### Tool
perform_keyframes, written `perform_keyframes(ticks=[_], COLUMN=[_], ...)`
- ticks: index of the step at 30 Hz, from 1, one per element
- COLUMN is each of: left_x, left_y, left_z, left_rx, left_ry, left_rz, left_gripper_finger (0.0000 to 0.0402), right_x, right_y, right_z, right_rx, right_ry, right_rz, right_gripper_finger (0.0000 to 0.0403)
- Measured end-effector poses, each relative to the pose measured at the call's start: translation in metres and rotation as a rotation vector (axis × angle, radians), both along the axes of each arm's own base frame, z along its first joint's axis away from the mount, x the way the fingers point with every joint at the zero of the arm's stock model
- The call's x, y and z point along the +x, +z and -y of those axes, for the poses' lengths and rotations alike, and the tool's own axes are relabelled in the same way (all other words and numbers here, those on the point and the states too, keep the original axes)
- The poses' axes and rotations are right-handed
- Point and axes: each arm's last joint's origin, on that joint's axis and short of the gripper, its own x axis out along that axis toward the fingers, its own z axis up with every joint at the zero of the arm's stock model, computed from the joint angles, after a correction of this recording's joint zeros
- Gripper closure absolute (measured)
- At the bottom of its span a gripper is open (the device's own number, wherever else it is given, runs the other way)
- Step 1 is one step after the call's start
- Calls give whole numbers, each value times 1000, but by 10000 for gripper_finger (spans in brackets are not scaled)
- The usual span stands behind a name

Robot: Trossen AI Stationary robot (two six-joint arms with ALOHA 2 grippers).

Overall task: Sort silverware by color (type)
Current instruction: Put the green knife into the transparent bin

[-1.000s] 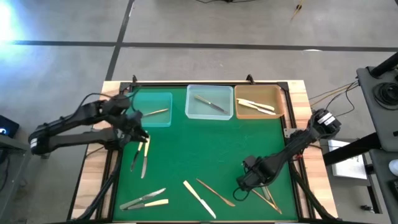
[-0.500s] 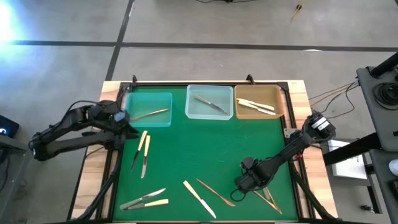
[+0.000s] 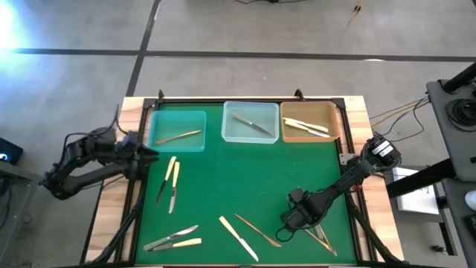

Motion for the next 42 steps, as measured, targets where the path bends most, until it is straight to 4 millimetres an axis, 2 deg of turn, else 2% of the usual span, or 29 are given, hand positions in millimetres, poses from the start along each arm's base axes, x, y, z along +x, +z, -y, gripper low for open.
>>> perform_keyframes(ticks=[5,9,11,18,26,28,33,37,42], left_x=[1,16,24,51,80,82,81,81,81], left_y=[-2,-6,-9,-41,-74,-78,-72,-67,-63], left_z=[-4,-12,-16,-27,-39,-40,-41,-41,-41], left_rx=[-214,-230,-201,-184,-193,-185,-170,-169,-168], left_ry=[233,318,337,329,302,292,343,341,340], left_rz=[42,94,139,212,550,616,606,612,618], left_gripper_finger=[293,293,293,293,293,293,293,293,293], right_x=[-1,-1,-1,0,-1,-1,-1,1,7], right_y=[0,-1,-1,-1,-1,-1,-1,-1,0], right_z=[1,2,2,3,3,3,4,6,8], right_rx=[-7,-33,-46,-55,-56,-60,-86,-156,-259], right_ry=[3,33,64,161,309,349,408,372,106], right_rz=[0,8,21,30,35,38,48,80,204], right_gripper_finger=[390,390,390,390,390,390,390,390,390])
